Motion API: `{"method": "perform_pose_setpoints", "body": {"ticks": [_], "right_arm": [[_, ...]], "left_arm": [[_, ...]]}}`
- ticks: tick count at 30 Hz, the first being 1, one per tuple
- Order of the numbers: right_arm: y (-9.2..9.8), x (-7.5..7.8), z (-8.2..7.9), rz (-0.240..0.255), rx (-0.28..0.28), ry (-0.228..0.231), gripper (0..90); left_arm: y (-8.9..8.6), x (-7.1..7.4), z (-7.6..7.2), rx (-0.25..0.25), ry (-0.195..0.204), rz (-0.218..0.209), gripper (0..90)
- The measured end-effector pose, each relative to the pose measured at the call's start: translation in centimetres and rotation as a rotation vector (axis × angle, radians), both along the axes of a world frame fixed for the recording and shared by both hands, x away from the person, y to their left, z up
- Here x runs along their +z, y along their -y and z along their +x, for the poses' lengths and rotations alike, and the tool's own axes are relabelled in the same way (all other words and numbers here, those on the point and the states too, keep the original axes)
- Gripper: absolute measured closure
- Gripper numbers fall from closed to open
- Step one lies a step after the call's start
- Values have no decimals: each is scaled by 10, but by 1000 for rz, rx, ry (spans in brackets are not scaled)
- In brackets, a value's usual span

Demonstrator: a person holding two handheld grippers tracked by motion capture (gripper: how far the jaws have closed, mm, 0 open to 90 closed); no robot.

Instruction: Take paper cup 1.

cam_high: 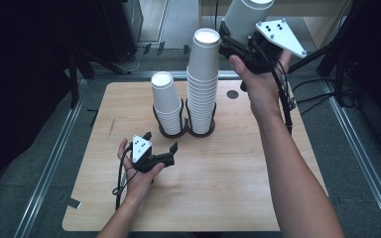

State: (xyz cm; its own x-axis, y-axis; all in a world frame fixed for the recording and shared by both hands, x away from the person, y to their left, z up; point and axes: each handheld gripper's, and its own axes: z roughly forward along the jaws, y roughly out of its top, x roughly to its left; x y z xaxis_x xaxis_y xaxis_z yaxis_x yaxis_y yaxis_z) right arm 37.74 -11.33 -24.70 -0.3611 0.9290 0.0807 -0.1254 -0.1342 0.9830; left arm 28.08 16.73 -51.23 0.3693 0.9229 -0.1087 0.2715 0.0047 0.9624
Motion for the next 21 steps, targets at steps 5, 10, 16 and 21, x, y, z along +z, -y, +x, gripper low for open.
{"method": "perform_pose_setpoints", "body": {"ticks": [5, 10, 16, 21], "right_arm": [[12, -4, -2, -6, -17, -10, 154], [20, -10, -6, -10, -32, -13, 154], [24, -18, -9, -47, -55, -9, 153], [26, -28, -13, -86, -71, -9, 152]], "left_arm": [[0, -1, 0, 0, -3, 2, 0], [1, 0, 0, -3, -4, -6, 0], [2, 0, 0, -8, -4, -7, 0], [2, 0, 0, -9, -3, -8, 0]]}}
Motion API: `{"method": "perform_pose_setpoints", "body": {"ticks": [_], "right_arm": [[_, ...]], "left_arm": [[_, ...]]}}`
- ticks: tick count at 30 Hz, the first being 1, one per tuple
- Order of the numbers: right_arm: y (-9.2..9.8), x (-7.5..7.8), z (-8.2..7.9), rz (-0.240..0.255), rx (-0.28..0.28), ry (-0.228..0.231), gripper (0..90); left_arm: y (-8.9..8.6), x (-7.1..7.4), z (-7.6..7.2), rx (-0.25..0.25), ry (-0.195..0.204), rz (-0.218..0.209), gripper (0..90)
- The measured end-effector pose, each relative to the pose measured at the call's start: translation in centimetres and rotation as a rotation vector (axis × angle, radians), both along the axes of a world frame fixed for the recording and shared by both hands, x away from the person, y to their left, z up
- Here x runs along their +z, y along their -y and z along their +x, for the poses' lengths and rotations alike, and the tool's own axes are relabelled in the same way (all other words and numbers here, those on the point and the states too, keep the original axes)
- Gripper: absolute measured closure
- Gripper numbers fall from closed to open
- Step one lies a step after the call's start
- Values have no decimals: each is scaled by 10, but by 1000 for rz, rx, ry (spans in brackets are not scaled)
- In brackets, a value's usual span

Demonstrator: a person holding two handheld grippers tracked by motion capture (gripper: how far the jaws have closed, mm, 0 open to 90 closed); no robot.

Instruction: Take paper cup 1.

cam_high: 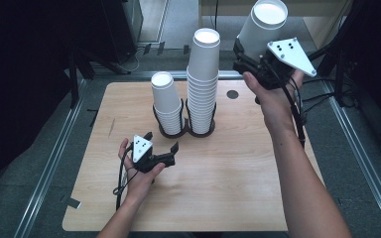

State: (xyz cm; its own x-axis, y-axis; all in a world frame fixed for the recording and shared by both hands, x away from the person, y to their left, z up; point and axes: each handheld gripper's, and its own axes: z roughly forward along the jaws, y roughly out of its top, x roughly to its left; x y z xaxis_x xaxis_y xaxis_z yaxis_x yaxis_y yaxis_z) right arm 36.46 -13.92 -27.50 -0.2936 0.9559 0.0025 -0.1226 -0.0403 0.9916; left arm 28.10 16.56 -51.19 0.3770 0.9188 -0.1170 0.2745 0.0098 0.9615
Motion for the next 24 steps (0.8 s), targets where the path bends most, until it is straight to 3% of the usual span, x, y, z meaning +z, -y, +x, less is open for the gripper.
{"method": "perform_pose_setpoints", "body": {"ticks": [16, 24], "right_arm": [[5, -32, -11, -63, -20, -13, 150], [6, -46, -17, -133, -16, -10, 149]], "left_arm": [[1, 1, 0, -12, -2, -7, 0], [3, 2, -1, -22, 0, -7, 0]]}}
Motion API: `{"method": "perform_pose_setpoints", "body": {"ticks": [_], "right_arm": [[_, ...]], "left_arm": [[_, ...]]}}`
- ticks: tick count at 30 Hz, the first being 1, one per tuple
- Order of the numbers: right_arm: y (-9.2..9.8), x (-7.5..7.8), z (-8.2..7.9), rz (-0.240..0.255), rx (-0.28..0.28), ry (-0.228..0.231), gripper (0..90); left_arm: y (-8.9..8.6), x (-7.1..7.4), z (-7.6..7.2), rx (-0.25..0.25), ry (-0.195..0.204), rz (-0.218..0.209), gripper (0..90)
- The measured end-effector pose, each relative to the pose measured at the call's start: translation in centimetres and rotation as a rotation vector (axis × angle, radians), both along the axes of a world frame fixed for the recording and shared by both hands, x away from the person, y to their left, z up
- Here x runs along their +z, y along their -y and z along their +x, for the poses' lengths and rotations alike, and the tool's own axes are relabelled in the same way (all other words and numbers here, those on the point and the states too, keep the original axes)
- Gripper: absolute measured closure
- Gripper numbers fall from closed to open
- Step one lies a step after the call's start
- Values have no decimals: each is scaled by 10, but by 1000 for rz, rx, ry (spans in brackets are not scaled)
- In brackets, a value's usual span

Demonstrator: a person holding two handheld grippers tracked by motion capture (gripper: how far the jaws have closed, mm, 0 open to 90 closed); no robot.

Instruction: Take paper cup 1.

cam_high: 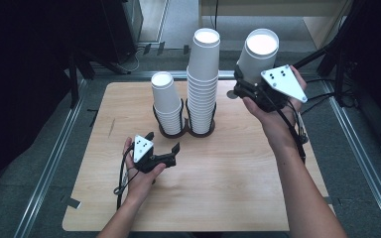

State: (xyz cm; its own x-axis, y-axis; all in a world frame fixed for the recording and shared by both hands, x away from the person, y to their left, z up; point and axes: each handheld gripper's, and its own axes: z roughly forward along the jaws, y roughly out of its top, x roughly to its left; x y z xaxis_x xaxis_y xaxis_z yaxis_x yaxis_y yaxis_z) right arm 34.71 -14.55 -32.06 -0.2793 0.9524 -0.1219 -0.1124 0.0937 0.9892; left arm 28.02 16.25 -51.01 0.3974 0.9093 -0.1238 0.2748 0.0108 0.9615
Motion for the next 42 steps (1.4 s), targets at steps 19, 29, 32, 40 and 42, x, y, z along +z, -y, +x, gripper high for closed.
{"method": "perform_pose_setpoints", "body": {"ticks": [19, 29, 32, 40, 42], "right_arm": [[5, -49, -10, -89, 13, -42, 150], [2, -70, -13, -162, 36, -43, 154], [-1, -78, -16, -197, 32, -43, 153], [-7, -94, -22, -277, 35, -44, 155], [-11, -99, -24, -310, 41, -39, 155]], "left_arm": [[4, 6, -3, -28, 17, -4, 0], [6, 9, -5, -45, 27, -10, 0], [7, 10, -6, -51, 30, -12, 0], [9, 15, -8, -67, 43, -21, 0], [9, 17, -9, -72, 45, -27, 0]]}}
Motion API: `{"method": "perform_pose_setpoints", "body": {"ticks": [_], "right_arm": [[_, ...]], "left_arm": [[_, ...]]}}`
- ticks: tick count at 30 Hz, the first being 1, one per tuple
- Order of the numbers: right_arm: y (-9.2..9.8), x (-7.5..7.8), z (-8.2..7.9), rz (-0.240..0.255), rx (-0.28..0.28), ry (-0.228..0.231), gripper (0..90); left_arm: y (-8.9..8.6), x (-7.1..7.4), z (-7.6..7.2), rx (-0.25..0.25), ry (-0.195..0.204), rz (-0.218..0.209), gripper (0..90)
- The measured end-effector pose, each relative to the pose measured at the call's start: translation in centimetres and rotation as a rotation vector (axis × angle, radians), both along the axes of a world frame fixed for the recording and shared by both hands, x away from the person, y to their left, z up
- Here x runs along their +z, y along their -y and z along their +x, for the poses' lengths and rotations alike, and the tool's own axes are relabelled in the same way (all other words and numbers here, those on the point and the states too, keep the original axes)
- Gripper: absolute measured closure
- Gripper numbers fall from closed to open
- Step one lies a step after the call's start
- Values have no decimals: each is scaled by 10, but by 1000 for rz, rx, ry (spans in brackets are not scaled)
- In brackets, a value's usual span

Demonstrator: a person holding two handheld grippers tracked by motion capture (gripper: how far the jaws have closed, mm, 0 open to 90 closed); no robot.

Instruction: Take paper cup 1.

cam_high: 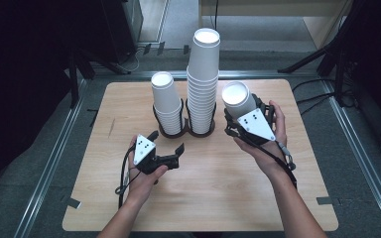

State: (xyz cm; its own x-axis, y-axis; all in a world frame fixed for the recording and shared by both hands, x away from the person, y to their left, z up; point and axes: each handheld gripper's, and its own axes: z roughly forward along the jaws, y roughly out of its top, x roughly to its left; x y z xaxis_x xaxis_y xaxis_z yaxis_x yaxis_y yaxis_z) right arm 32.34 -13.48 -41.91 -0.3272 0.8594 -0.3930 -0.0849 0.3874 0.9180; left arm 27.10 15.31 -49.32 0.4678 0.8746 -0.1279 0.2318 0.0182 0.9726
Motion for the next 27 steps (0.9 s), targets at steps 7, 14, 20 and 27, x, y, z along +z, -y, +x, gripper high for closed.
{"method": "perform_pose_setpoints", "body": {"ticks": [7, 14, 20, 27], "right_arm": [[-10, -12, -6, -76, 30, 13, 155], [-15, -26, -8, -154, 26, 24, 154], [-19, -34, -9, -219, 31, 42, 154], [-26, -50, -12, -306, 47, 49, 153]], "left_arm": [[1, 2, -2, -14, 9, 3, 0], [2, 4, -3, -28, 12, -2, 0], [5, 6, -5, -45, 15, -4, 0], [9, 9, -8, -81, 23, -9, 0]]}}
